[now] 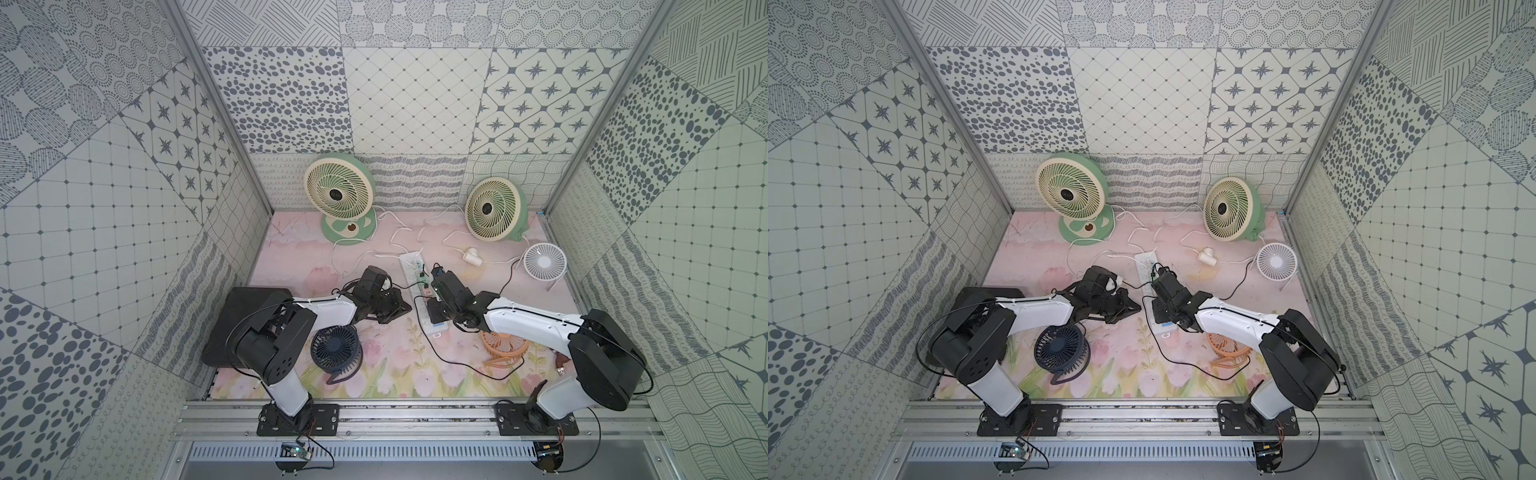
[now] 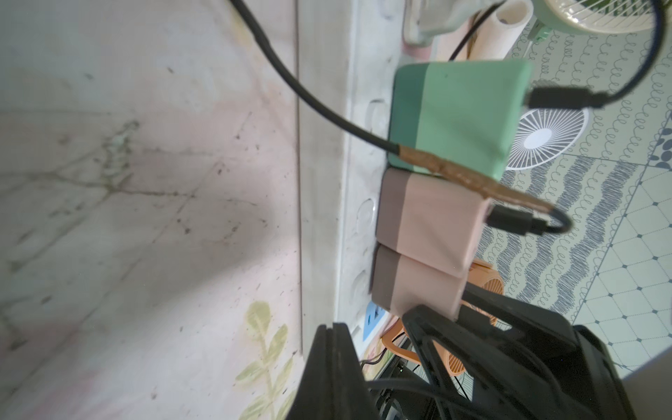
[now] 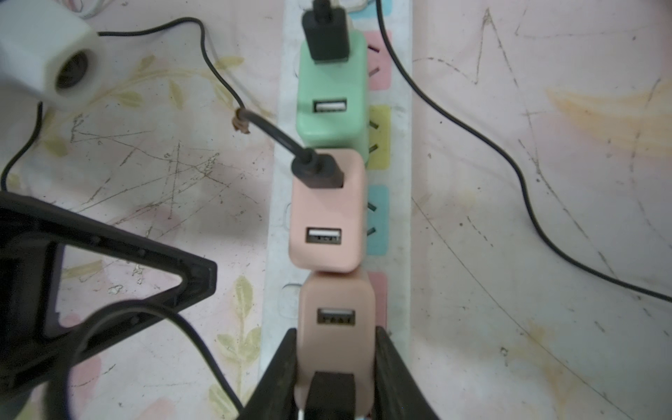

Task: Unplug the desk fan from the power strip
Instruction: Remove the plug from the socket.

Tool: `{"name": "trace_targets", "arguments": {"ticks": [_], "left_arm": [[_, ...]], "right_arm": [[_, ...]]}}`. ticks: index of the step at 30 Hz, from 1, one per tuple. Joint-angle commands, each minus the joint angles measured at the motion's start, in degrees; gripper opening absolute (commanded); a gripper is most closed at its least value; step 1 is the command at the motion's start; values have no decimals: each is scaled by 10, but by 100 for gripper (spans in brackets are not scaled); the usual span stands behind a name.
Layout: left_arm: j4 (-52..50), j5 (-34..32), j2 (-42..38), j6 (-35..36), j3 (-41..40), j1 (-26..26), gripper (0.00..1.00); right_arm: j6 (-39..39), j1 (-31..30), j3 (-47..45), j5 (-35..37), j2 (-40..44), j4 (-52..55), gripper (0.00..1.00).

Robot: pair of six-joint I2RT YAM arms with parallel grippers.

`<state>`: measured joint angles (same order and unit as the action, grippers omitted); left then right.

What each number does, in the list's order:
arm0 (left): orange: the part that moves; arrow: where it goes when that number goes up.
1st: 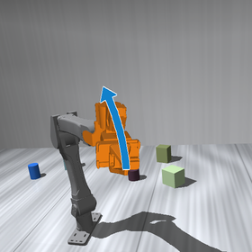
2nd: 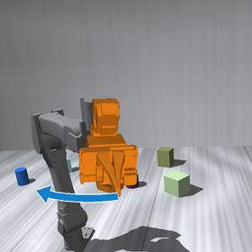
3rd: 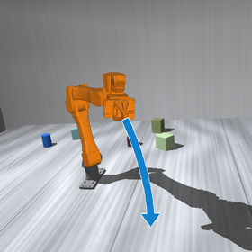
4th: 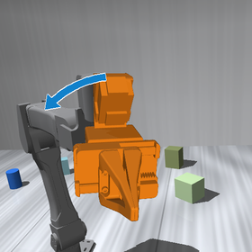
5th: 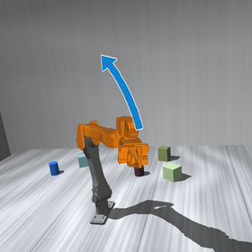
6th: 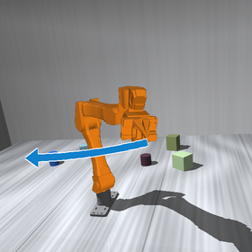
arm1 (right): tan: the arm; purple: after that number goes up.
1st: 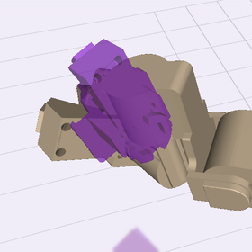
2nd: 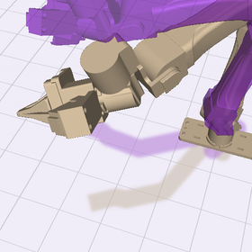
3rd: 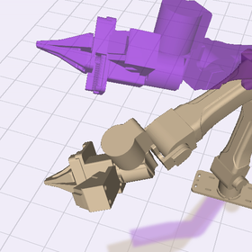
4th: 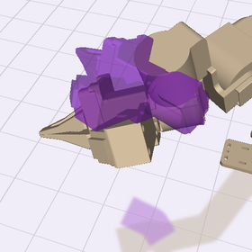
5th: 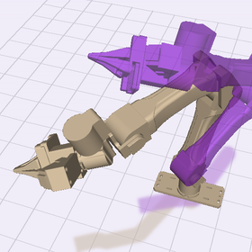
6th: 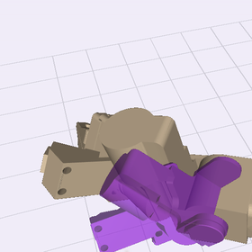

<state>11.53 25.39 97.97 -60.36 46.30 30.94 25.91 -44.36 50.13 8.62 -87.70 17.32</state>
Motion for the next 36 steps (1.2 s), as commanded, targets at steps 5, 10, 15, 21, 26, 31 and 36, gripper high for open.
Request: {"name": "trace_targets", "arguments": {"ticks": [5, 10, 15, 21, 26, 31, 36], "left_arm": [[53, 39, 25, 12, 35, 6, 0], [58, 42, 42, 13, 48, 10, 0], [64, 49, 63, 11, 63, 12, 0], [61, 50, 84, 10, 67, 14, 0], [59, 49, 98, 2, 68, 15, 0], [51, 46, 101, 1, 65, 17, 0], [32, 41, 107, 2, 65, 16, 0]], "right_arm": [[-8, -1, -10, 10, -1, -38, 6], [-6, -1, -14, 10, 3, -42, 6], [-7, -1, -15, 10, 2, -45, 6], [-8, -1, -17, 12, 4, -46, 6], [-9, -1, -21, 13, 6, -49, 6], [-13, -2, -18, 12, 4, -51, 5], [-39, -41, 10, 79, -11, -29, 4]]}}
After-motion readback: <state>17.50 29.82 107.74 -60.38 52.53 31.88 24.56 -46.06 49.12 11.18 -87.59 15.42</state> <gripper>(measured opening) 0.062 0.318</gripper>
